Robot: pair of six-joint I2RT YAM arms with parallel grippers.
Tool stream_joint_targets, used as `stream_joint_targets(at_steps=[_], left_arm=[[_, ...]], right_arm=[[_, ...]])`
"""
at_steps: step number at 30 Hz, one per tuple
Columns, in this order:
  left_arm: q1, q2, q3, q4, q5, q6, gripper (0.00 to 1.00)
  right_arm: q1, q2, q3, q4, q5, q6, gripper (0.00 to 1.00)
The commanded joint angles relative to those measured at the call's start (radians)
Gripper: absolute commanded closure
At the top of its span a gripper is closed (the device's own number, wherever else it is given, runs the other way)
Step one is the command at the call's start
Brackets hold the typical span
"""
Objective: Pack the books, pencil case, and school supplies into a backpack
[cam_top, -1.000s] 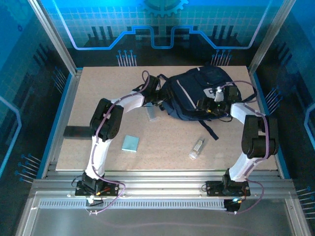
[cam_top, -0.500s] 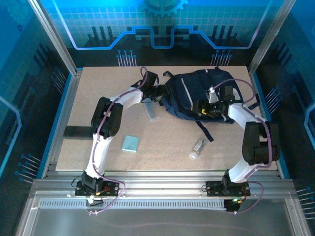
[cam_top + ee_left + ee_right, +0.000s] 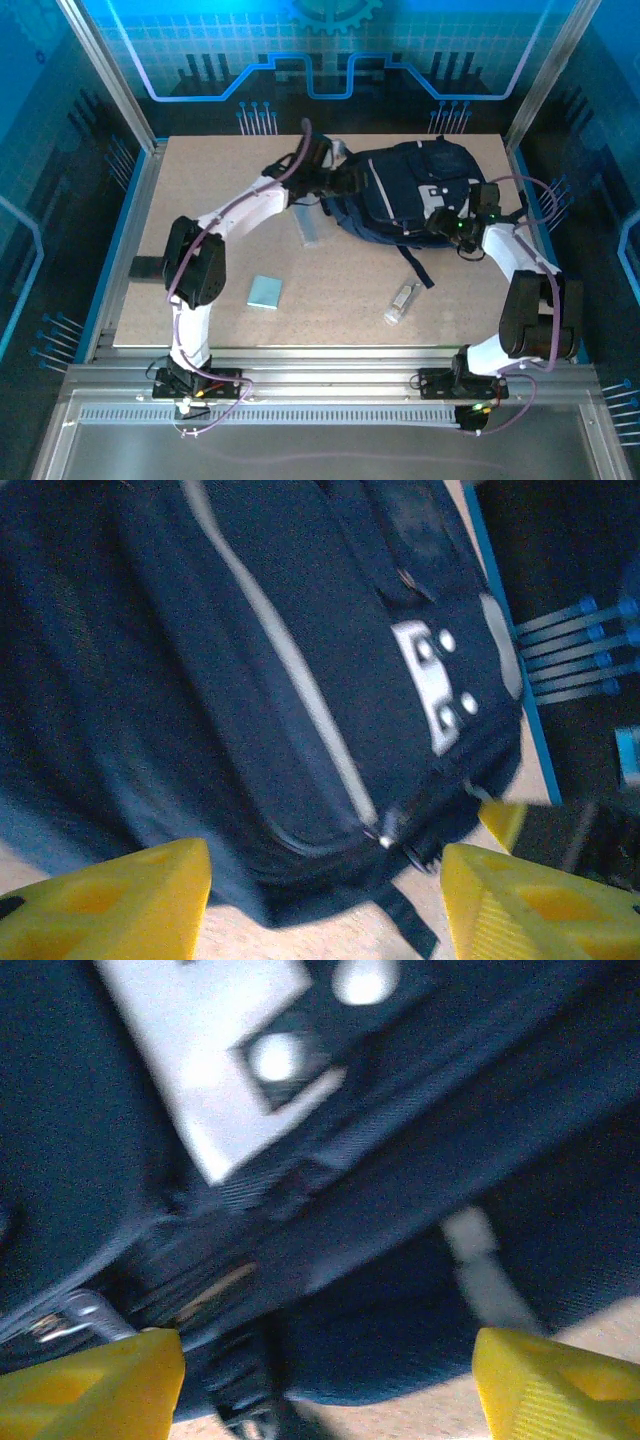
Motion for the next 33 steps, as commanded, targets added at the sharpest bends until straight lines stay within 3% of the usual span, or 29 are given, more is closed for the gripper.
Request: stream_joint_targets(at_steps=[1, 4, 7, 11, 15, 16, 18, 20, 24, 33], left_arm=[[-0.085, 0.040, 0.026, -0.005, -0.061, 0.010, 0.39], [-0.140, 0.108, 0.102, -0.023, -0.106, -0.001, 0.41], [-0.177, 0.171, 0.153, -0.017, -0.126, -0.031, 0.41], [-0.203, 0.226, 0.177, -0.009, -0.160, -0.076, 0.37], [-0.216, 0.258, 0.177, -0.011, -0.199, -0.084, 0.35], [-0.217, 0.263, 0.177, -0.014, -0.200, -0.084, 0.35], [-0.215, 0.272, 0.177, -0.016, -0.210, -0.086, 0.34], [-0.216, 0.278, 0.177, -0.018, -0.221, -0.082, 0.32], [-0.217, 0.278, 0.180, -0.029, -0.274, -0.049, 0.31], [-0.208, 0.297, 0.167, -0.060, -0.414, 0.004, 0.32]], right_arm=[[-0.058, -0.062, -0.055, -0.026, 0.115, 0.082, 0.22], [-0.113, -0.066, -0.092, -0.002, 0.110, 0.107, 0.20], [-0.158, -0.032, -0.132, 0.110, -0.003, 0.138, 0.19], [-0.157, 0.055, -0.160, 0.320, -0.173, 0.210, 0.19], [-0.136, 0.142, -0.171, 0.493, -0.263, 0.275, 0.22], [-0.131, 0.163, -0.171, 0.521, -0.277, 0.287, 0.25], [-0.111, 0.203, -0.163, 0.539, -0.292, 0.305, 0.42], [-0.084, 0.225, -0.168, 0.566, -0.309, 0.320, 0.67], [-0.008, 0.218, -0.198, 0.567, -0.297, 0.354, 1.00], [0.174, 0.156, -0.262, 0.568, -0.194, 0.496, 1.00]])
